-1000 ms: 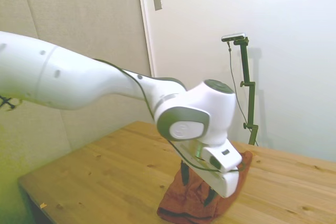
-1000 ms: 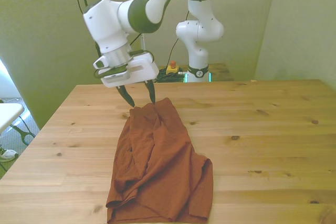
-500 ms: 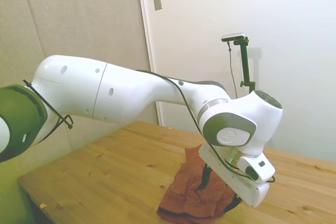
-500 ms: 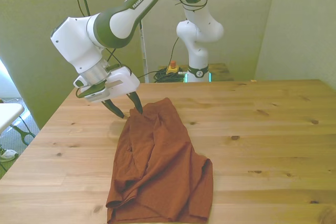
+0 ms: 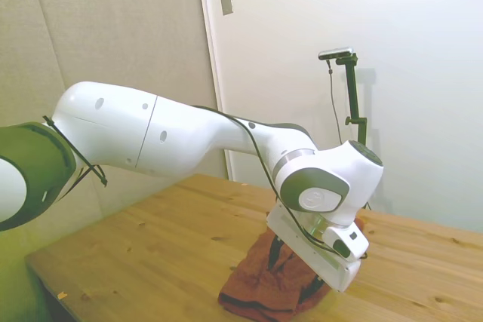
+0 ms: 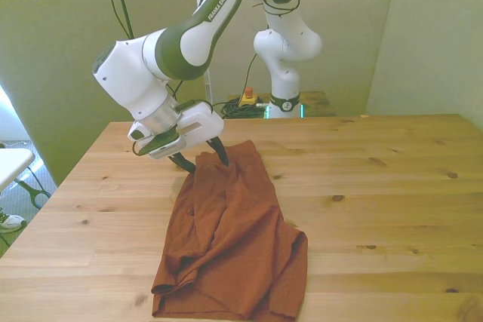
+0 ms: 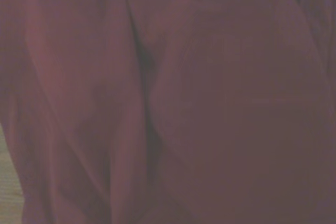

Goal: Unfold the shorts

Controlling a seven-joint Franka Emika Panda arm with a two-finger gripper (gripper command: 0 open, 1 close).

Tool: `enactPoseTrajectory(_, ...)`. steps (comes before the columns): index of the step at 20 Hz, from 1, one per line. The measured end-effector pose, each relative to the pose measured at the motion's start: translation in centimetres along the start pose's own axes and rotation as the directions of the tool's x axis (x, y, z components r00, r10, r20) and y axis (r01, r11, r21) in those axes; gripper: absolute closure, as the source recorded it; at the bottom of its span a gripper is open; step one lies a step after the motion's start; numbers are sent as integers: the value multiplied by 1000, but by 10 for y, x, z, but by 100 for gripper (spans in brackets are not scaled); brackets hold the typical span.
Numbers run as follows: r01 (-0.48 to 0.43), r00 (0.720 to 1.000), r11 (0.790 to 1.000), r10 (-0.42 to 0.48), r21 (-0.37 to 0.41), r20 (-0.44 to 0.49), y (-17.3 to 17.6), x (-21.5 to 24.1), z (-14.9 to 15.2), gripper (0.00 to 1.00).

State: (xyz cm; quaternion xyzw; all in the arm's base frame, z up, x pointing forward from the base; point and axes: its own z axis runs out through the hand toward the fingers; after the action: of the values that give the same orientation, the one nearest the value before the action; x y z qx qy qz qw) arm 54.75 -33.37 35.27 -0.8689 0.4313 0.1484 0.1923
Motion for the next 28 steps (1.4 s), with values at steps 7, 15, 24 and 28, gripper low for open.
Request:
enactPoseTrajectory(7, 19, 1000, 1000, -19, 7, -6, -1, -13, -8, 100)
enactPoseTrajectory(15, 30, 1000, 1000, -30, 2, 5, -4, -15, -2, 100)
enactPoseTrajectory(24, 28, 1000, 1000, -28, 1, 6, -3, -15, 0, 100)
enactPoseTrajectory(28, 25, 1000, 1000, -25, 2, 1, 0, -15, -3, 100)
